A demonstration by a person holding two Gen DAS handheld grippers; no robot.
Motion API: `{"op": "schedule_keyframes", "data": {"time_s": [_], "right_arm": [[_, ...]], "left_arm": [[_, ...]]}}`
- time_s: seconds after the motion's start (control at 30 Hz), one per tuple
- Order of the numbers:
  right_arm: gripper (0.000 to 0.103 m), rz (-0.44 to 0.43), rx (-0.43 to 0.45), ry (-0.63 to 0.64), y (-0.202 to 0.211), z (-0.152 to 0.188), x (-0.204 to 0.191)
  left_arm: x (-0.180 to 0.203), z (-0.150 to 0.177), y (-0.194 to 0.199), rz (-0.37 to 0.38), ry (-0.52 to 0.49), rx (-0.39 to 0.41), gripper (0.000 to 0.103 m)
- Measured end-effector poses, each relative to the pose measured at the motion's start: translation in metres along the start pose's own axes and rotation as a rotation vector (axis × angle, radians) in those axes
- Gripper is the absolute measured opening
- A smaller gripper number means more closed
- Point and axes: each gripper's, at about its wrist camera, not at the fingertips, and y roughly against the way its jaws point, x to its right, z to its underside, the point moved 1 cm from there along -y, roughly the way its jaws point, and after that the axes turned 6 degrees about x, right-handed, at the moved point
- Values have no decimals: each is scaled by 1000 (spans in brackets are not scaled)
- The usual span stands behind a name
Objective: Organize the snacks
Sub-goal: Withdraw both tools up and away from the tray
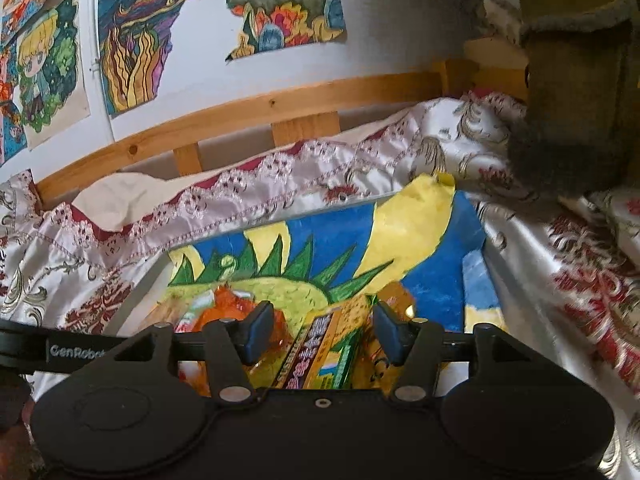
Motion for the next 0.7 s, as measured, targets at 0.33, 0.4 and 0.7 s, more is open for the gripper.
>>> {"op": "schedule_keyframes", "data": {"time_s": [0.33, 0.4, 0.7], "right_arm": [[89, -1, 92, 8, 70, -27, -1], [92, -7, 118, 30, 91, -33, -7], [102, -54, 249, 76, 190, -36, -27]], "left_arm": [[-15, 2, 91, -51, 40, 172, 102], [-20, 5, 112, -38, 43, 207, 102], [-38, 35, 209, -78, 73, 365, 102]]}}
